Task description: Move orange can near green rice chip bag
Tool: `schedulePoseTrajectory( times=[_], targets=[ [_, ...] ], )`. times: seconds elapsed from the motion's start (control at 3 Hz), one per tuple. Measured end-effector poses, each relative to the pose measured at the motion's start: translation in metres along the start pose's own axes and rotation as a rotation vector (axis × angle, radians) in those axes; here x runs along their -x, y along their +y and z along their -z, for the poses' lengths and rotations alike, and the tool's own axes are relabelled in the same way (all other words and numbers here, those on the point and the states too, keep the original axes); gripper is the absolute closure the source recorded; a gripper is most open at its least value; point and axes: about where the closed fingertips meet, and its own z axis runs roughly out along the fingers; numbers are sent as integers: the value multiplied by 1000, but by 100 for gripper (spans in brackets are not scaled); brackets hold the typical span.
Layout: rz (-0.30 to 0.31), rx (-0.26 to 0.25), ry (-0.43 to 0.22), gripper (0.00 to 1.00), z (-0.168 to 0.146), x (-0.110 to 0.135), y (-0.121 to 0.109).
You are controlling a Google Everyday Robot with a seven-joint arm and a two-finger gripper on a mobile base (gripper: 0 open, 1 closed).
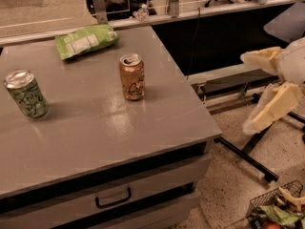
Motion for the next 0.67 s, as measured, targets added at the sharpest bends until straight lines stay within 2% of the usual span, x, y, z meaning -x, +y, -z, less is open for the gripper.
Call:
schedulePoseTrajectory(
  times=[0.33,0.67],
  targets=[
    [14,67,-210,0,-17,24,8],
    [46,122,-311,0,-32,58,7]
  ],
)
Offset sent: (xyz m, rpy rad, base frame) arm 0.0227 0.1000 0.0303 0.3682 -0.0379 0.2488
